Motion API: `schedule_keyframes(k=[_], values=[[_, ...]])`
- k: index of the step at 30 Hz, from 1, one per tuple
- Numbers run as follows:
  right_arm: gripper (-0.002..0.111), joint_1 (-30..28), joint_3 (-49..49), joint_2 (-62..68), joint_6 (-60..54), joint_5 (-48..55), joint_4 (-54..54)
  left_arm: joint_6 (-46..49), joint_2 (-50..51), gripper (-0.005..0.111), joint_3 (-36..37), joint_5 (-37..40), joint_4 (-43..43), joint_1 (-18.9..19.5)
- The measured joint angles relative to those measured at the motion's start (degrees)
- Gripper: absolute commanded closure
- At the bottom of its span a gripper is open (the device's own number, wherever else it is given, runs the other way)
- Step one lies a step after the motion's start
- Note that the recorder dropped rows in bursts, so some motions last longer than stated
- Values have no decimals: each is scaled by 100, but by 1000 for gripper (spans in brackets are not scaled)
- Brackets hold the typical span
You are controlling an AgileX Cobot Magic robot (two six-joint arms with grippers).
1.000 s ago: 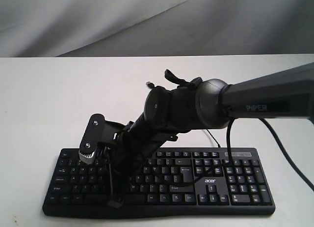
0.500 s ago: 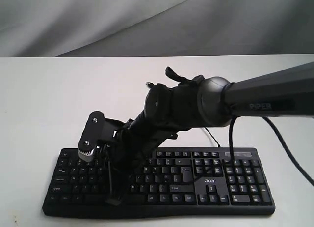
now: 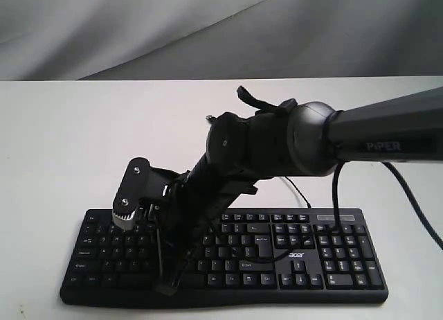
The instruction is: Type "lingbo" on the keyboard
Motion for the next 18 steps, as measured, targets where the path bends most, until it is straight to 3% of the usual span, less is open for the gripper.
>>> schedule_keyframes(k=[18], values=[[108,72,25,0,0,-26,0,0,0,106,0,0,0,0]])
